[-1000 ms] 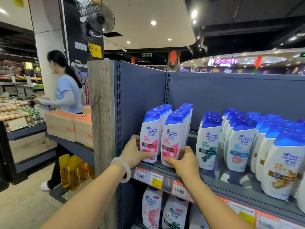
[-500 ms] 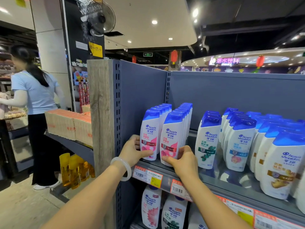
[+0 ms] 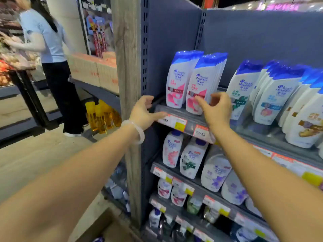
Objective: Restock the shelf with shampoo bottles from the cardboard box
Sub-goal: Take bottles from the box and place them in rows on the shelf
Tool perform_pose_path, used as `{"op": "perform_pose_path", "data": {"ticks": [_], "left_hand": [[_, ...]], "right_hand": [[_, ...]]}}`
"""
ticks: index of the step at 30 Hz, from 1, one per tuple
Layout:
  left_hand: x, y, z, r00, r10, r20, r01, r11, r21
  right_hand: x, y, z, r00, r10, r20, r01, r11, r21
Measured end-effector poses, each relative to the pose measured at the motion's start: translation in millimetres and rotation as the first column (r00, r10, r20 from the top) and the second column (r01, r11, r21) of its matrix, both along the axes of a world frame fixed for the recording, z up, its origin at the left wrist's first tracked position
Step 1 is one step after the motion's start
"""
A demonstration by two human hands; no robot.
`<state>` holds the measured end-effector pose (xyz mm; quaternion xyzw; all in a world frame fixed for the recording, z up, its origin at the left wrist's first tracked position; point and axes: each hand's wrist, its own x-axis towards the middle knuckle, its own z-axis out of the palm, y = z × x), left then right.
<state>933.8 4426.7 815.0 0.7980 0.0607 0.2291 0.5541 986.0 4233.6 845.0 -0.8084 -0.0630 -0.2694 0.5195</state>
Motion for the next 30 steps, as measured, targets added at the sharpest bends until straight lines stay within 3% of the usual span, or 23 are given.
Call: {"op": "perform_pose_path", "data": {"ticks": [3, 5, 9, 15, 21, 26, 30], "left_hand": [[-29.3, 16.5, -13.3, 0.995, 0.036, -0.096, -0.031, 0.998, 0.057], [-45.9, 26.5, -26.8, 0.98, 0.025, -0.195, -0.011, 0.997, 0.075], [-78.7, 40.3, -68.9, 0.91, 0.005, -0.415, 0.07, 0.984, 0.165], [-140.2, 59.8, -157.0, 0.763, -0.028, -0.646, 0.11, 0.99, 0.088], [-194.5, 62.5, -248.3, 0.629, -0.048, -0.776, 0.124, 0.992, 0.039], [-224.6, 57.8, -327.9, 0.466, -0.006, -0.885, 0.233, 0.965, 0.116], [-238.7, 59.4, -389.6, 0.366, -0.071, -0.928, 0.272, 0.962, 0.034]], "right_hand": [[-30.3, 14.3, -6.3, 0.986, 0.062, 0.155, -0.059, 0.998, -0.021], [-52.2, 34.0, -18.5, 0.981, 0.155, 0.121, -0.146, 0.986, -0.079], [-102.2, 76.2, -68.6, 0.918, 0.34, -0.206, -0.372, 0.917, -0.144], [-167.2, 94.2, -180.0, 0.716, 0.346, -0.606, -0.502, 0.859, -0.102], [-210.0, 92.8, -288.0, 0.515, 0.29, -0.806, -0.505, 0.863, -0.012], [-238.2, 83.6, -372.5, 0.352, 0.226, -0.908, -0.457, 0.888, 0.044], [-256.9, 79.3, -431.1, 0.263, 0.143, -0.954, -0.374, 0.927, 0.036]]}}
